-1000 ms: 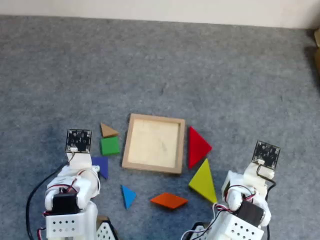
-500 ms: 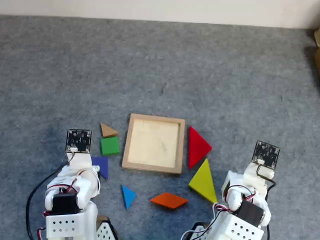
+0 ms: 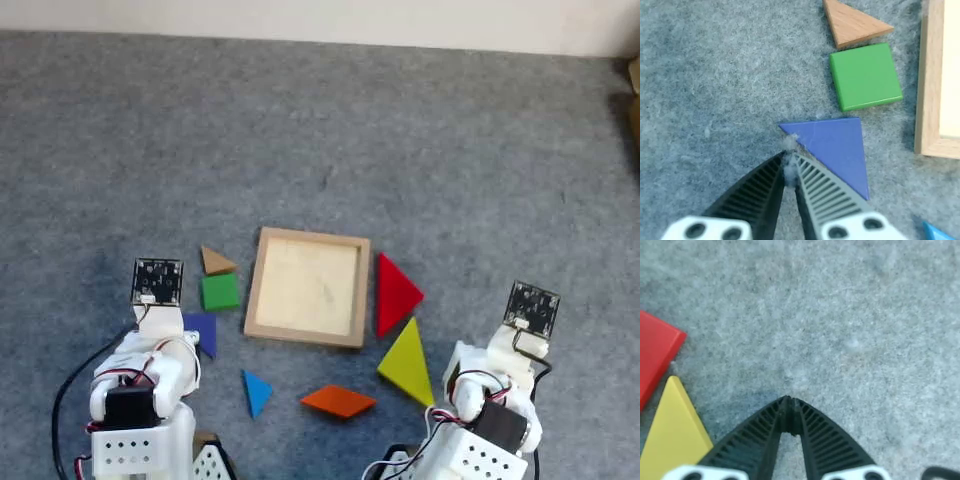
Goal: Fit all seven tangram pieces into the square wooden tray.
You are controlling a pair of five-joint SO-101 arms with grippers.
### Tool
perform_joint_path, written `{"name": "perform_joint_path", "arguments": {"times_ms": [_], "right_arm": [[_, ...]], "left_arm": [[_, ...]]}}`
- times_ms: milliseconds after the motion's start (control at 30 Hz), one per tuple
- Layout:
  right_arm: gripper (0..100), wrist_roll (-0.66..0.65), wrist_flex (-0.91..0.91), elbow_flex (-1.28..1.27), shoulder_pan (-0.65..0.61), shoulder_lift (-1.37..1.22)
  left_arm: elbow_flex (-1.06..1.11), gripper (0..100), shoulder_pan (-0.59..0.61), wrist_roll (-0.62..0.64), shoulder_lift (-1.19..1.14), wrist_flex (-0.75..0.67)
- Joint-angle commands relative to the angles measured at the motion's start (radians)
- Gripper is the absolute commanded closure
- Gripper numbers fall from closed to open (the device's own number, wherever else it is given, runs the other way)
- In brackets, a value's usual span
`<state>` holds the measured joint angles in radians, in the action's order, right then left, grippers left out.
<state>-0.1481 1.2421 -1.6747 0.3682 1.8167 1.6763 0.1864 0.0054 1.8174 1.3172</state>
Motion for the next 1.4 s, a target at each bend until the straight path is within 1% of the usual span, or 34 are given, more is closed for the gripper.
{"name": "perform_joint_path", "arguments": {"times_ms": [0,433,500,600,733,800,867,1033,1133,1200,1300,1367], "right_arm": [[99.3,0.011,0.008,-0.094,-0.012,0.015],[99.3,0.005,0.007,-0.087,-0.004,0.015],[99.3,-0.028,0.005,-0.084,0.012,0.015],[99.3,-0.083,-0.076,0.007,0.035,0.015],[99.3,-0.086,-0.099,0.117,0.028,0.01],[99.3,-0.086,-0.093,0.176,0.002,0.004],[99.1,-0.086,-0.05,0.234,-0.039,0.004],[98.8,-0.086,0.059,0.404,-0.193,0.001],[98.1,-0.091,0.074,0.484,-0.271,-0.03],[95.6,-0.087,0.077,0.524,-0.302,-0.117],[94.0,-0.083,0.077,0.611,-0.335,-0.328],[93.4,-0.044,0.077,0.693,-0.367,-0.483]], "left_arm": [[0.021,100,0.01,-0.002,0.005,0.005],[0.021,100,0.01,-0.002,0.005,0.005],[0.021,100,0.01,-0.002,0.005,0.005],[0.021,100,0.01,-0.002,0.005,0.005],[0.021,100,0.01,-0.002,0.005,0.005],[0.021,100,0.01,-0.002,0.005,0.005],[0.021,100,0.01,-0.002,0.005,0.005],[0.021,100,0.01,-0.002,0.005,0.005],[0.021,100,0.01,-0.002,0.005,0.005],[0.021,100,0.01,-0.002,0.005,0.005],[0.021,100,0.01,-0.002,0.005,0.005],[0.021,100,0.01,-0.002,0.005,0.005]]}}
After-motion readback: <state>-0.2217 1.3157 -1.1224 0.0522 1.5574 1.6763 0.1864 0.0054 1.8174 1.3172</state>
